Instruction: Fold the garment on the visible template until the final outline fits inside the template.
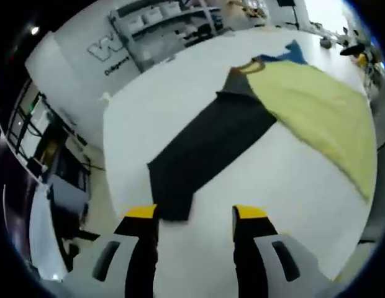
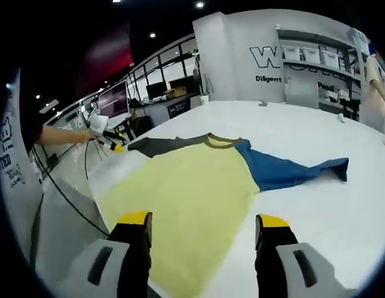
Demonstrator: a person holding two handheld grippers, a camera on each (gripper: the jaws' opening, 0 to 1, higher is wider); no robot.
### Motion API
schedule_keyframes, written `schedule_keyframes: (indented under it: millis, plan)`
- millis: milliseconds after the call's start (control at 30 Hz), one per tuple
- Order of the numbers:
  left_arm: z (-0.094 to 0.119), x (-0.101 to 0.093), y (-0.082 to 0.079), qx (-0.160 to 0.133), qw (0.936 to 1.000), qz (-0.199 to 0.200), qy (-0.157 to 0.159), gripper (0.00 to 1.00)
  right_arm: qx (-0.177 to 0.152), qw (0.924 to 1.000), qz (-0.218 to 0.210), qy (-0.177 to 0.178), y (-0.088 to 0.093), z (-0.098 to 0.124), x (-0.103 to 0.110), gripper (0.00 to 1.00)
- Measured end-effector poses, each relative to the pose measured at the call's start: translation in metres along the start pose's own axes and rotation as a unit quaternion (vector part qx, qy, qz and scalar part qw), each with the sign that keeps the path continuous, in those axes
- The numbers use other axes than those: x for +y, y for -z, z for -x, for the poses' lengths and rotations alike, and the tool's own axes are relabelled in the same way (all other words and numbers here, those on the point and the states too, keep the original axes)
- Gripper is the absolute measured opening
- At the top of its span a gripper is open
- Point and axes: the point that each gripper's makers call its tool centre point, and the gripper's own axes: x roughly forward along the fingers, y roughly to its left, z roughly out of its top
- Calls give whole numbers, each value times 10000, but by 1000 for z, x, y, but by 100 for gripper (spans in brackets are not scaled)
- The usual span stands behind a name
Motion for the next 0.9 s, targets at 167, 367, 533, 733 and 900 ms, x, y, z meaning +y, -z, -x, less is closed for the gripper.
schedule_keyframes:
  millis: [167,367,533,733,900]
  plan:
    - [-6,3,4,48,9998,181,-64,34,-5,9999,-155,20,1,-5,5,64]
    - [-24,14,16,232,9997,11,-15,30,-15,9996,-266,39,-2,-10,9,60]
    - [-32,20,19,245,9995,171,33,30,31,9995,-329,10,0,-11,9,55]
    - [-45,22,21,87,9973,708,166,24,79,9990,-442,31,0,-12,10,51]
    - [-49,20,21,13,9945,1010,264,15,78,9988,-477,-9,-2,-16,13,48]
